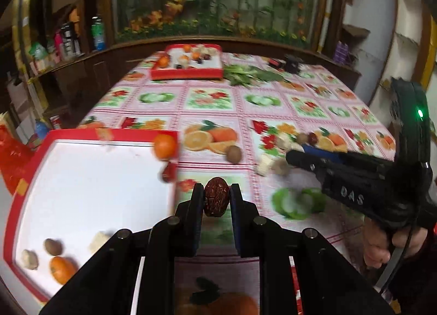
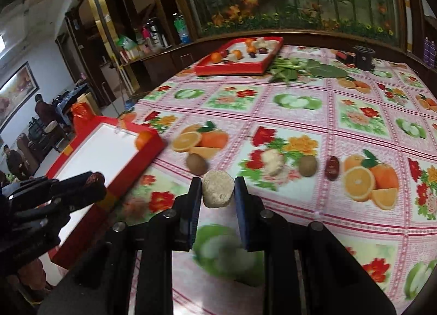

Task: Organize fruits
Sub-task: 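Carry the date and pale cake over the white tray and open both tools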

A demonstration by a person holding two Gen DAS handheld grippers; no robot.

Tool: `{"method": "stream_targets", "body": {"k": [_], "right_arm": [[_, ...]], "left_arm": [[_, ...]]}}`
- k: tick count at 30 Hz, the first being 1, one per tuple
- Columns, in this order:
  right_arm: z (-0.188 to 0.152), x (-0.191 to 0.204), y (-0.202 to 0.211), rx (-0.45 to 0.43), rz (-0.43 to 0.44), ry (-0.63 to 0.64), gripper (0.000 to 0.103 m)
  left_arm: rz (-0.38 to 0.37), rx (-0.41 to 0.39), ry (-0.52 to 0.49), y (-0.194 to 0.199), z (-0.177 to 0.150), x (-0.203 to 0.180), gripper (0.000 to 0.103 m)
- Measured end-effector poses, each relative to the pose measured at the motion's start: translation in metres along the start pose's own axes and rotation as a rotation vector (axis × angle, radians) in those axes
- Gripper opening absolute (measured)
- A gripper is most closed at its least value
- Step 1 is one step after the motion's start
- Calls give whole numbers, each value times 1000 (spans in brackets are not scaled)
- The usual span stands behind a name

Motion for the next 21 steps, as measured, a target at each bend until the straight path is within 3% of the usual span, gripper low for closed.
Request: {"method": "stream_targets", "body": {"k": [9, 21], "right_arm": [[-6, 83, -27, 18, 148, 64, 27], [-20, 146, -63, 100, 190, 139, 27]], "left_arm": [[148, -26, 75, 16, -10, 55, 17], [276, 0, 155, 10, -29, 111, 17]]}}
Point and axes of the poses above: each gripper's, at about its wrist camera, not at the fingertips, and y roughly against the way its jaws point, x to its left, z to its top, the point moved 4 cm from there along -y, roughly the way its jaws point, and after that the axes turned 12 degrees about -y, right-handed, at the moved point
